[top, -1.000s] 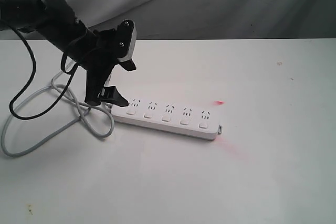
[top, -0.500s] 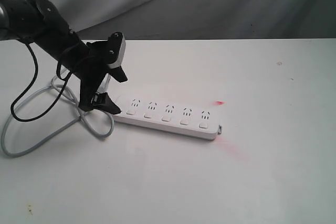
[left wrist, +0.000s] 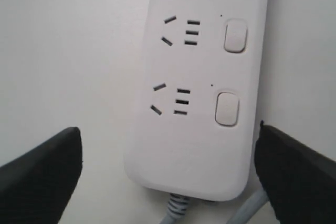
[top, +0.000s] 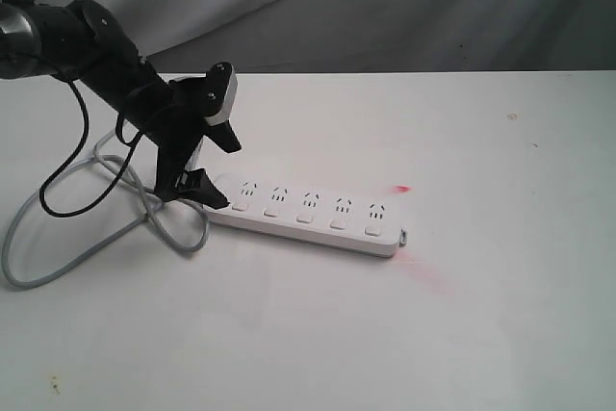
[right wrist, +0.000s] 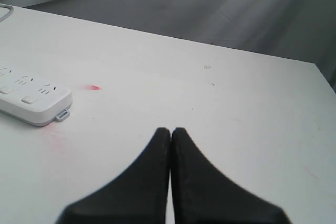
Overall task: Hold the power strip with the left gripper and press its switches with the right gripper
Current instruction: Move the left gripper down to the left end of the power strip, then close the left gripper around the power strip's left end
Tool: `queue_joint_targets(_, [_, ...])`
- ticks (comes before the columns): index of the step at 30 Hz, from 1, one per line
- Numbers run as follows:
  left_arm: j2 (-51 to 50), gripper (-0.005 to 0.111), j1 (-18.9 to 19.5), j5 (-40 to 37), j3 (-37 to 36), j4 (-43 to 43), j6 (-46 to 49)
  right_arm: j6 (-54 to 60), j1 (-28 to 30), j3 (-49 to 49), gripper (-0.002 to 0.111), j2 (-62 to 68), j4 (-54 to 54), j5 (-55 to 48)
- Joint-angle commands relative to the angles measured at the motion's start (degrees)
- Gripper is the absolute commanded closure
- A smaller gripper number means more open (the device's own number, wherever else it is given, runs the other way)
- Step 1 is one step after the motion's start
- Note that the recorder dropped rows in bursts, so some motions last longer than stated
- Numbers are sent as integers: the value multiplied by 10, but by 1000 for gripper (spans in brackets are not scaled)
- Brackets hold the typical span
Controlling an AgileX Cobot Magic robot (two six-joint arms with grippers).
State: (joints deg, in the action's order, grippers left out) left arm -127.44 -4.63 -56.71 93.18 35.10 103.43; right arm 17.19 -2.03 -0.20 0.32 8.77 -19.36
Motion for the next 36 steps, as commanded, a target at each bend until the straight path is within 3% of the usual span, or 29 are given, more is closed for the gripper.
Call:
queue_joint_targets(1, [-3, 24, 1, -7, 5, -3, -1, -1, 3, 2, 108, -3, -7, 2])
queue_joint_targets(36, [-38, 24, 0, -19, 4, -34, -79, -1, 3, 2, 108, -3, -7, 2])
